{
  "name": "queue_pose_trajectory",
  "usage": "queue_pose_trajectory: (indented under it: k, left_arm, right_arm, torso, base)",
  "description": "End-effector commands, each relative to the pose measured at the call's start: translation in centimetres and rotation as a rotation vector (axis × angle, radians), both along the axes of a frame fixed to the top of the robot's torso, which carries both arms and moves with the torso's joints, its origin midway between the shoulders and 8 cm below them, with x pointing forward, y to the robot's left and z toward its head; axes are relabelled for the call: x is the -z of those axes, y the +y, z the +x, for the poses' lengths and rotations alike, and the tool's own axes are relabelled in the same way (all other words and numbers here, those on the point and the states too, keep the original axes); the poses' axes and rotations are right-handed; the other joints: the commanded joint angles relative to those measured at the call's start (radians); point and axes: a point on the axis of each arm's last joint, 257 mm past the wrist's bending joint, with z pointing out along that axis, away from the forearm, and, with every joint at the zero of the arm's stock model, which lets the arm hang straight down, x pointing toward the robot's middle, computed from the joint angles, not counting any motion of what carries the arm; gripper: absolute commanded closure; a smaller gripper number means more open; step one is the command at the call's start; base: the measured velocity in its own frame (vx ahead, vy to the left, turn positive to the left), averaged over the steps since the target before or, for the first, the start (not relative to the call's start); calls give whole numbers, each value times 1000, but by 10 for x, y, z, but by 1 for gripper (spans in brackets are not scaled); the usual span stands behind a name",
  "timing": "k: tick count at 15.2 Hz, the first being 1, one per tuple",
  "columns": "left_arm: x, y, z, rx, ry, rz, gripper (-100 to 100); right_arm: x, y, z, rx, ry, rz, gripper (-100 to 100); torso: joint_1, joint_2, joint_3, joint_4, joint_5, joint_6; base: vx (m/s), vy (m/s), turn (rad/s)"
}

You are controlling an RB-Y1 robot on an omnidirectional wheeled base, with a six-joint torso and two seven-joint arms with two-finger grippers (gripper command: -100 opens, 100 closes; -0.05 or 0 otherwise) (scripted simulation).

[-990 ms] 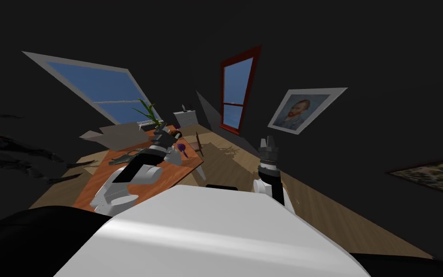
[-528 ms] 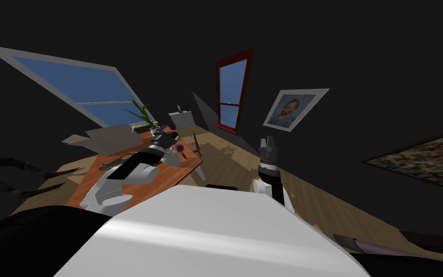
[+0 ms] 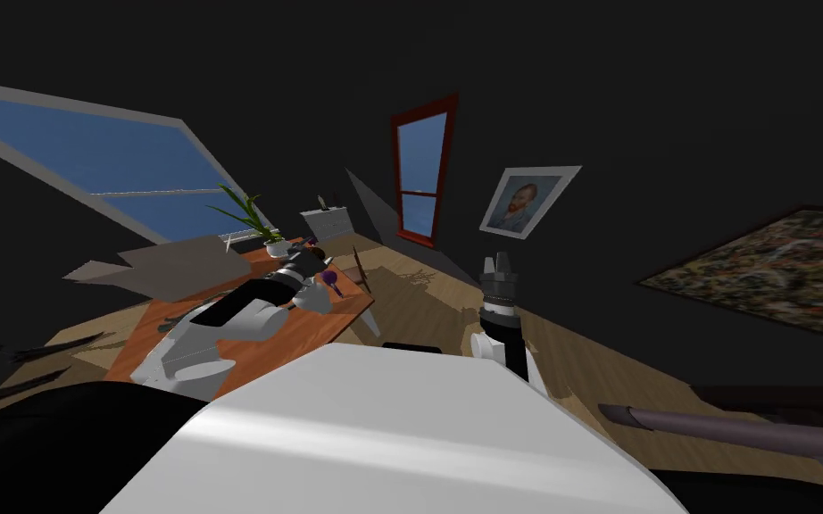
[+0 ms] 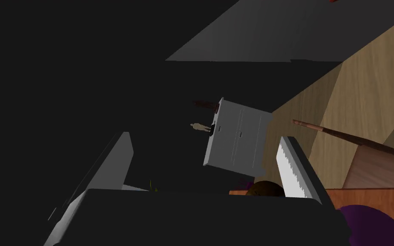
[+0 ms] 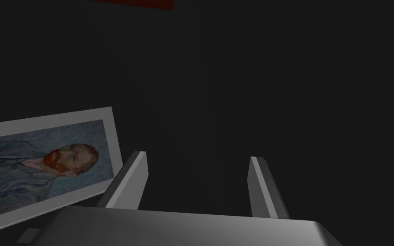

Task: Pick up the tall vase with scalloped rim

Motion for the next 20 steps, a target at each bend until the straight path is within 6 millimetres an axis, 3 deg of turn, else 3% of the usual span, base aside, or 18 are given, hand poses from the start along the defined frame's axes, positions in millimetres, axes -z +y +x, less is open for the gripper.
queue_pose_trajectory:
  k: [1, 20]
  left_arm:
    - [11, 6, 0, -11, 50, -25, -100]
    - [100, 47, -25, -122, 442, -183, -100]
  right_arm:
    - [0, 0, 0, 0, 0, 0, 0]
    - [0, 0, 0, 0, 0, 0, 0]
  torso:
    - [0, 0, 0, 0, 0, 0]
    - [2, 0, 0, 0, 1, 0]
  base:
    - [-30, 47, -228]
    - [-33, 54, -119]
